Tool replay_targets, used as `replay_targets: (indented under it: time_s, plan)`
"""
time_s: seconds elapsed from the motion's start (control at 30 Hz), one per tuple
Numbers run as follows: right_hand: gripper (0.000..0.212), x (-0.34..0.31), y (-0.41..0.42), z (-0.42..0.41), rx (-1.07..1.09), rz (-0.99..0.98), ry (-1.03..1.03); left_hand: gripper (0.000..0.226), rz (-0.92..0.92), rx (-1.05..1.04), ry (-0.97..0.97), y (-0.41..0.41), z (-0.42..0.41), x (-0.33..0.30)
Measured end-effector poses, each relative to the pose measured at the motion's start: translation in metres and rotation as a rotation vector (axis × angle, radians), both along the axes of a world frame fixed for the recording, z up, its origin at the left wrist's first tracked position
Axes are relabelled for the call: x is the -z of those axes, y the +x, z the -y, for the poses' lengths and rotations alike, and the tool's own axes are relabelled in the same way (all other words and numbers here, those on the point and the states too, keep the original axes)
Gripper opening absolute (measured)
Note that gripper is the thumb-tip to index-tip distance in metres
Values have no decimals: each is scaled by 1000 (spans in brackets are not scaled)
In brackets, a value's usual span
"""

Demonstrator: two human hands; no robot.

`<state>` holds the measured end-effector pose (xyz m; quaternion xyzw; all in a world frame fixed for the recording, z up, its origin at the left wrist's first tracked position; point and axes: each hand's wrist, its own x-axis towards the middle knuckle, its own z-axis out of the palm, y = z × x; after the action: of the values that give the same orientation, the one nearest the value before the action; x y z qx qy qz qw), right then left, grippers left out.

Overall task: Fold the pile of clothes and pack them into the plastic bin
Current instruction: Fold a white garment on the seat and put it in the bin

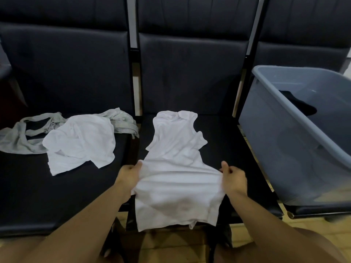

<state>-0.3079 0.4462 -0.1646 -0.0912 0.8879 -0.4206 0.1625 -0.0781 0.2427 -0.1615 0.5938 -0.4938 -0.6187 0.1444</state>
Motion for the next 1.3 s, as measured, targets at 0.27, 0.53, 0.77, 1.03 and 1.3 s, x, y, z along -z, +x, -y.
replay_targets:
  time_s: [0.27,0.53,0.77,1.03,1.3]
  plan:
    - [15,3,54,-37,-41,-167,55,22,-122,295,211,13,-41,-8]
    - [29,26,92,-85,-832,-467,241,59,186,928,-374,27,-75,-6]
    - [11,3,86,-65,-649,-284,107,23,338,798,-610,26,-76,4]
    - [14,-16,98,-48,-432,-111,-213,66,261,570,-899,15,-96,-8]
    - [21,-25,104,-44,-414,-125,-324,26,110,755,-849,-11,-125,-6]
